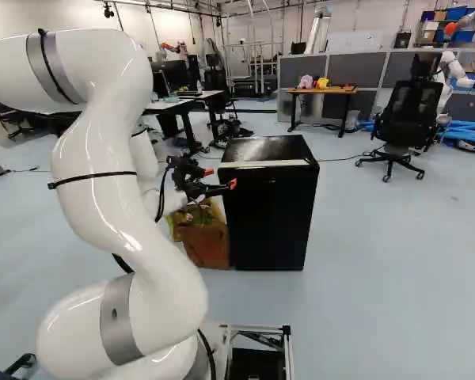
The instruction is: Grab a drink from the fridge
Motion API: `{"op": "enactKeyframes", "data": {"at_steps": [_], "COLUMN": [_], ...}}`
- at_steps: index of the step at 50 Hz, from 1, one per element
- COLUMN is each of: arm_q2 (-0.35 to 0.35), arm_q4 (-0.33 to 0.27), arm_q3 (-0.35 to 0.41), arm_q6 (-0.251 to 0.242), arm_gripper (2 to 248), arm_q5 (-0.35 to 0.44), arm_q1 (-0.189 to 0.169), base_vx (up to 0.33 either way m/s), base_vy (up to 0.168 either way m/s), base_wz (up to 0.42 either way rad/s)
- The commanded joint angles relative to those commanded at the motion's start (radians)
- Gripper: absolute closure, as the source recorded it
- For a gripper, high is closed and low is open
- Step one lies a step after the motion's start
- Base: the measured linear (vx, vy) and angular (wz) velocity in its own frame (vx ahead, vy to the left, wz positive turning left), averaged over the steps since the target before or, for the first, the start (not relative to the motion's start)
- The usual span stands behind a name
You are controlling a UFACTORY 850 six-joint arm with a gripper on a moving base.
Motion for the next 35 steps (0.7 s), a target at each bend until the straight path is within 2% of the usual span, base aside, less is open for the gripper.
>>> {"op": "enactKeyframes", "data": {"at_steps": [21, 35], "arm_q2": [-0.024, -0.041], "arm_q4": [0.096, 0.136], "arm_q3": [-0.041, -0.071], "arm_q6": [0.000, 0.000], "arm_gripper": [3, 3], "arm_q5": [0.000, 0.000], "arm_q1": [0.027, 0.039], "base_vx": [0.000, 0.000], "base_vy": [0.000, 0.000], "base_wz": [0.000, 0.000]}}
